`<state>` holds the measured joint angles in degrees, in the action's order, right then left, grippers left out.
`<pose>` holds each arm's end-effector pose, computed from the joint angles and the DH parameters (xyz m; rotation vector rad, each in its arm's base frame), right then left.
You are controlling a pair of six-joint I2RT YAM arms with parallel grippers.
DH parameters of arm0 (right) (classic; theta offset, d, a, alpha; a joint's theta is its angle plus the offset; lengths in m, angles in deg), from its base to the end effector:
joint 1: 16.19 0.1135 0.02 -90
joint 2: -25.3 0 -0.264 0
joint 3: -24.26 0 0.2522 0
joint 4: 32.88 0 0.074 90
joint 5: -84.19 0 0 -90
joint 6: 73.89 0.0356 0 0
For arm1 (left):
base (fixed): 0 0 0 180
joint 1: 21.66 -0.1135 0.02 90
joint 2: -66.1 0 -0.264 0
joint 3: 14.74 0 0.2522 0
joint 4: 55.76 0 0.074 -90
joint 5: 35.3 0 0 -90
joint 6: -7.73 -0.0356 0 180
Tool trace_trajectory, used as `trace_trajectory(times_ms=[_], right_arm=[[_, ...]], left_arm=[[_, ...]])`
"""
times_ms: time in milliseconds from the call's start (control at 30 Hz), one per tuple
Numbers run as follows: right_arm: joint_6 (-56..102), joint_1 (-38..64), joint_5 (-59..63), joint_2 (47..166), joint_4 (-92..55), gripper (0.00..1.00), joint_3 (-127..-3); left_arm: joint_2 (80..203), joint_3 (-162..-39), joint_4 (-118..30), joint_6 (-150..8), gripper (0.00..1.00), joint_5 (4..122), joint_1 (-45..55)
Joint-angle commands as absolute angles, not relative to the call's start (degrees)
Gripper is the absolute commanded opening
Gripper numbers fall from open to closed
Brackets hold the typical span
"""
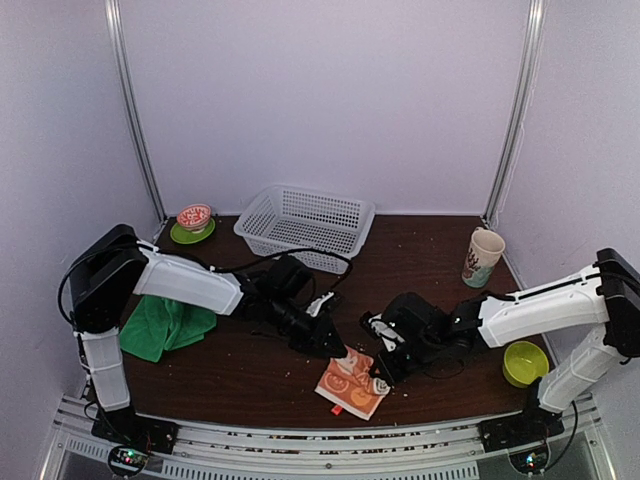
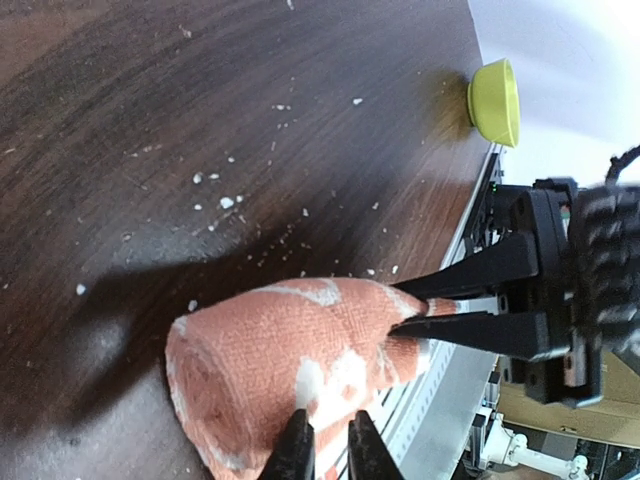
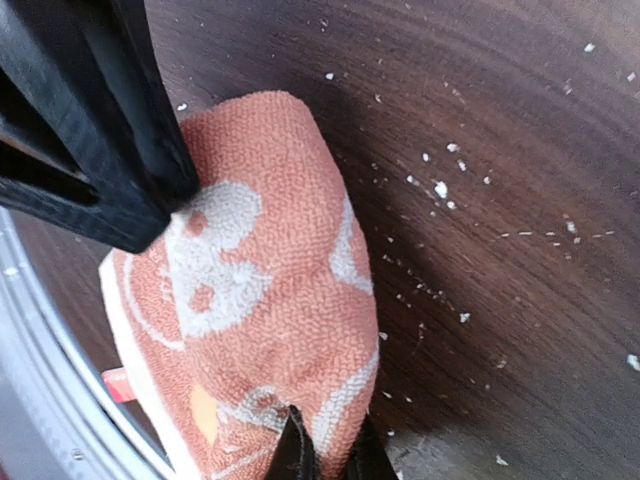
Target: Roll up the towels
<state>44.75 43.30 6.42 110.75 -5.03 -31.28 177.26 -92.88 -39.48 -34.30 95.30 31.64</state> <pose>0.1335 0.2414 0.1589 -0.8223 2.6568 0.7727 0.2161 -0.3287 0.1457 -0.4932 -2.6667 1.4008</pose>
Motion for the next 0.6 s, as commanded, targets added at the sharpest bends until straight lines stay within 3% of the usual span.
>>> trace_trajectory(times_ms=[0, 300, 567], right_arm=[[41.02, 48.72, -11.25, 111.92, 4.73, 0.0, -34.55], [39.95, 62.59, -34.97, 117.65, 13.82, 0.0, -41.06], [40.46, 71.39, -46.55, 125.29, 19.86, 0.0, -45.58]], left_arm=[[173.09, -90.61, -37.99, -35.16, 0.14, 93.46, 31.18], [168.86, -83.87, -42.68, -31.9, 0.13, 92.33, 31.07], [165.24, -82.02, -45.68, -29.81, 0.13, 92.24, 31.07]])
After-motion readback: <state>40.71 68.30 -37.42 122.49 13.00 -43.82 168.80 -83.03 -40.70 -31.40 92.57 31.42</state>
